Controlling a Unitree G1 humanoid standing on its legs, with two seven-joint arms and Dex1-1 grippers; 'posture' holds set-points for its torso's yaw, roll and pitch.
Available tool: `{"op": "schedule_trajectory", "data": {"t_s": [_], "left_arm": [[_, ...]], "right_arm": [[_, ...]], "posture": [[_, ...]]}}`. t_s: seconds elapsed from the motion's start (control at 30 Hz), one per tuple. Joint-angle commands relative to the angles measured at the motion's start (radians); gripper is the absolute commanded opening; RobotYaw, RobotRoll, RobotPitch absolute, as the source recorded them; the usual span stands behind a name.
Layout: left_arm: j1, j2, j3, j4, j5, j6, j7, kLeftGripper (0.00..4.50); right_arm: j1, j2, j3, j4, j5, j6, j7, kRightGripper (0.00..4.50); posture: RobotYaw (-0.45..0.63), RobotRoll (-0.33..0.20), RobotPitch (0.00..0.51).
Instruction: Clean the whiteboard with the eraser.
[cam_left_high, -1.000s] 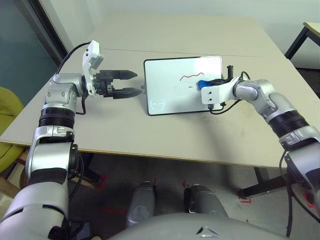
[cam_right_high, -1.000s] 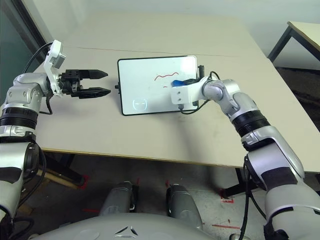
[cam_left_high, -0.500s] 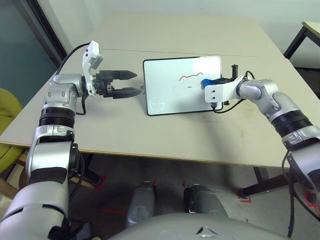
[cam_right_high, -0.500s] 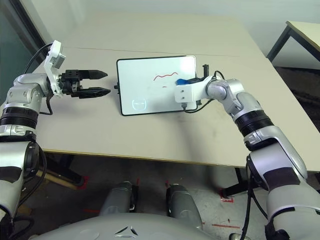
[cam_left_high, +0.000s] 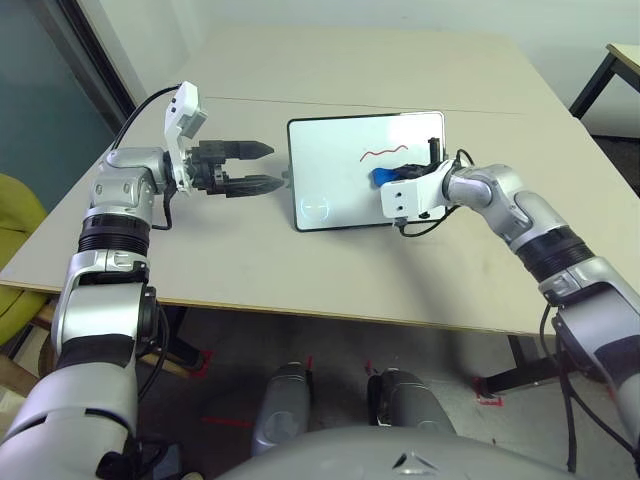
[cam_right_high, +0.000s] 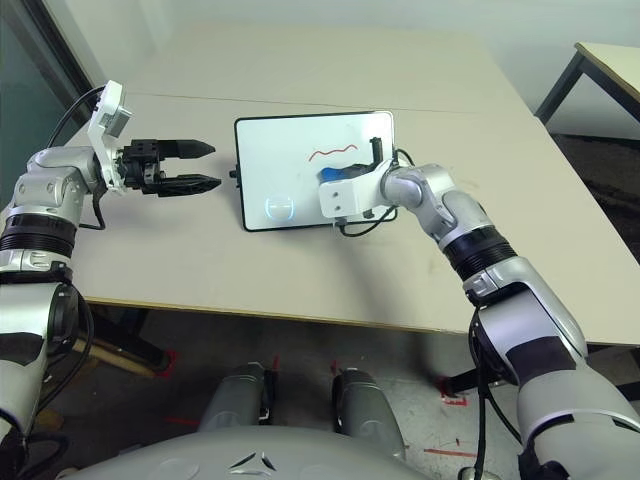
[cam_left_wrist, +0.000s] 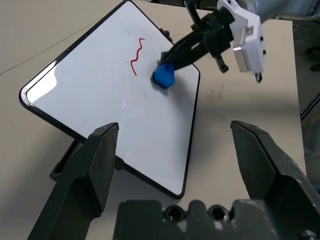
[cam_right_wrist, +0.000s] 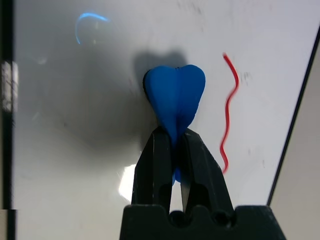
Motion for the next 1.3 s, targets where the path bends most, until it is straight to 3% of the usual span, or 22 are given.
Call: {"op": "schedule_trajectory", "data": {"t_s": [0.03, 0.27, 1.03, 1.3], "left_arm": [[-0.004, 0.001, -0.002, -0.01, 0.003, -0.001, 0.003, 4.5], [-0.006, 0.003, -0.005, -0.005, 0.006, -0.005, -0.002, 4.5], [-0.021, -0.001, -0.009, 0.015, 0.011, -0.011, -0.004, 4.5], [-0.023, -0.002, -0.009, 0.016, 0.011, -0.012, -0.005, 4.5]], "right_arm": [[0.022, 0.015, 0.026, -0.025, -0.012, 0.012, 0.015, 0.02], [0.016, 0.022, 0.027, -0.013, -0.01, 0.029, 0.007, 0.02], [-0.048, -0.117, 0.014, 0.147, -0.055, 0.028, -0.068, 0.01], [-0.045, -0.099, 0.027, 0.104, -0.073, 0.031, -0.093, 0.01]], "posture": [[0.16, 0.0, 0.012], [0.16, 0.0, 0.01], [0.15, 0.0, 0.016], [0.15, 0.0, 0.016]]}}
